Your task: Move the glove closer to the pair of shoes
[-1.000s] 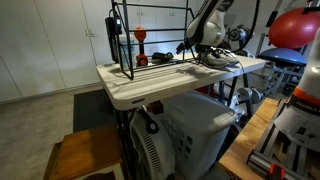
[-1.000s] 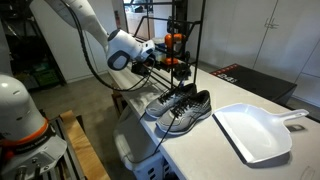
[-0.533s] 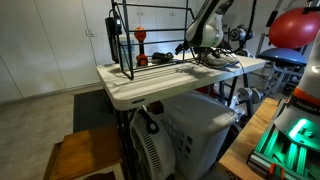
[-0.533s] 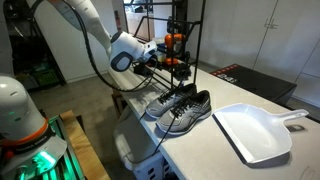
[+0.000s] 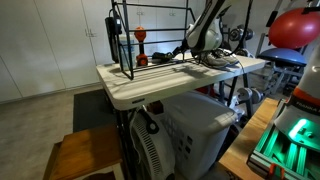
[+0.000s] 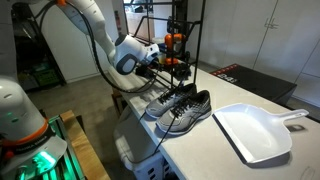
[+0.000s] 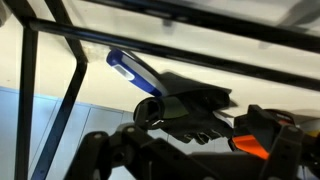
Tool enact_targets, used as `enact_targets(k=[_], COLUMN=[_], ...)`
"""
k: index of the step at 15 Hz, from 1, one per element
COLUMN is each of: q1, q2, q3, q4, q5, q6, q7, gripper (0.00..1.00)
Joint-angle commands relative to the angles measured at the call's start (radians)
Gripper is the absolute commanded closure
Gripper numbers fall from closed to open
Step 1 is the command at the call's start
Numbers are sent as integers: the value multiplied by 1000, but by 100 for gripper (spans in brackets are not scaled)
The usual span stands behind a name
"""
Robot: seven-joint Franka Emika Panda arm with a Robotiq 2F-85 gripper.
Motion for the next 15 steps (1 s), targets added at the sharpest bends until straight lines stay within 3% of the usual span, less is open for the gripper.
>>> enact_targets(k=[1,4,10,15], q1=[-98,-139,-133,-140], q2=[68,114,191,219], q3=[71,98,74,77], q4=[49,81,145,188], q5=[-97,-145,-146,-131], q6=[49,135,246,221], q7=[77,103,114,141], gripper=[0,0,0,0])
